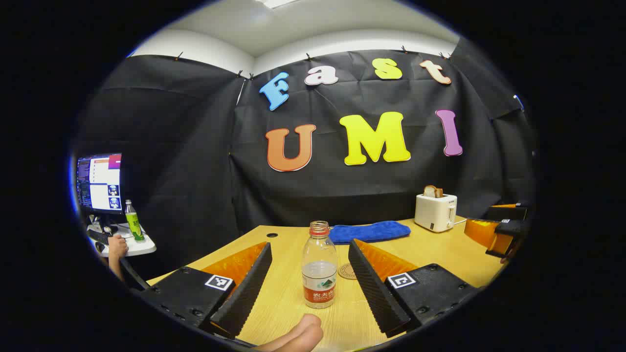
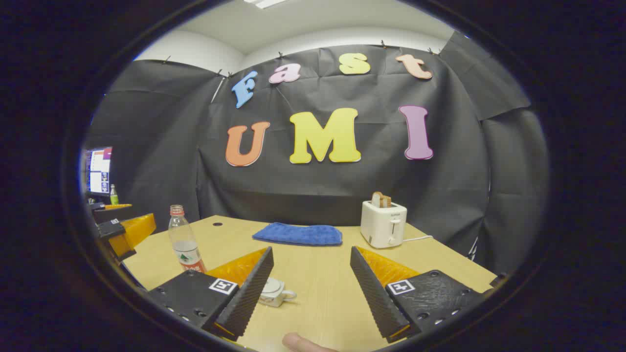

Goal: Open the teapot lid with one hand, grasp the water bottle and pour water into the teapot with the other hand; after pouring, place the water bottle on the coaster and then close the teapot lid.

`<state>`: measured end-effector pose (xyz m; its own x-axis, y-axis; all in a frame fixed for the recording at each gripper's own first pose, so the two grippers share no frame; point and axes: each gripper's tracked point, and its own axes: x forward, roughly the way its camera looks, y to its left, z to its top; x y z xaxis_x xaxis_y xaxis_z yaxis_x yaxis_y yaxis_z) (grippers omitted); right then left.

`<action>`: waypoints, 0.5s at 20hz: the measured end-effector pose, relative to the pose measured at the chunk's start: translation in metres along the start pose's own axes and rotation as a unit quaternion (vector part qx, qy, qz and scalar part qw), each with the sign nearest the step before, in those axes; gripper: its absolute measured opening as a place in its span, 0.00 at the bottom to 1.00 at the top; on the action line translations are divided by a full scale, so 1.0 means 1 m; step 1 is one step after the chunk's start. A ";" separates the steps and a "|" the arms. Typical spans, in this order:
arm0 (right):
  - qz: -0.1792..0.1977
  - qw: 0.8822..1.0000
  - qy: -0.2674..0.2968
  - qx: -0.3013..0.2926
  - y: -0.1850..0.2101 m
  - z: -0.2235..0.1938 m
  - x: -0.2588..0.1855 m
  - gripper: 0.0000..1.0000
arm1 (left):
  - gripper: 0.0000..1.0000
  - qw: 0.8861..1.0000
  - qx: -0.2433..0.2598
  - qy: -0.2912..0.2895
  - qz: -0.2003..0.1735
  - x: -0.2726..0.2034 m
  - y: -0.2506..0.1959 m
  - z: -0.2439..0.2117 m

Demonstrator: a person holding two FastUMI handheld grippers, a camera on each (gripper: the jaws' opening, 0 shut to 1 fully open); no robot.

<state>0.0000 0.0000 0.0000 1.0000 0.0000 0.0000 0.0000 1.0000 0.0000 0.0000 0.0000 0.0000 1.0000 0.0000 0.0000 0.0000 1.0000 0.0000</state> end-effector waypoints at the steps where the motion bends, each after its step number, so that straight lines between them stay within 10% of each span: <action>1: -0.008 1.000 0.006 -0.001 0.000 -0.001 0.003 0.95 | 0.99 1.000 0.007 0.010 0.004 0.004 0.003 -0.007; 10: -0.008 1.000 0.024 -0.007 0.017 -0.020 0.030 0.95 | 0.99 0.999 -0.026 0.025 -0.002 0.015 0.011 -0.019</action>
<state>0.0298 0.0174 -0.0201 0.9987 -0.0162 -0.0484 0.0155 0.9998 -0.0144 0.0153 0.0114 -0.0190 0.9988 -0.0053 -0.0491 0.0028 0.9987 -0.0511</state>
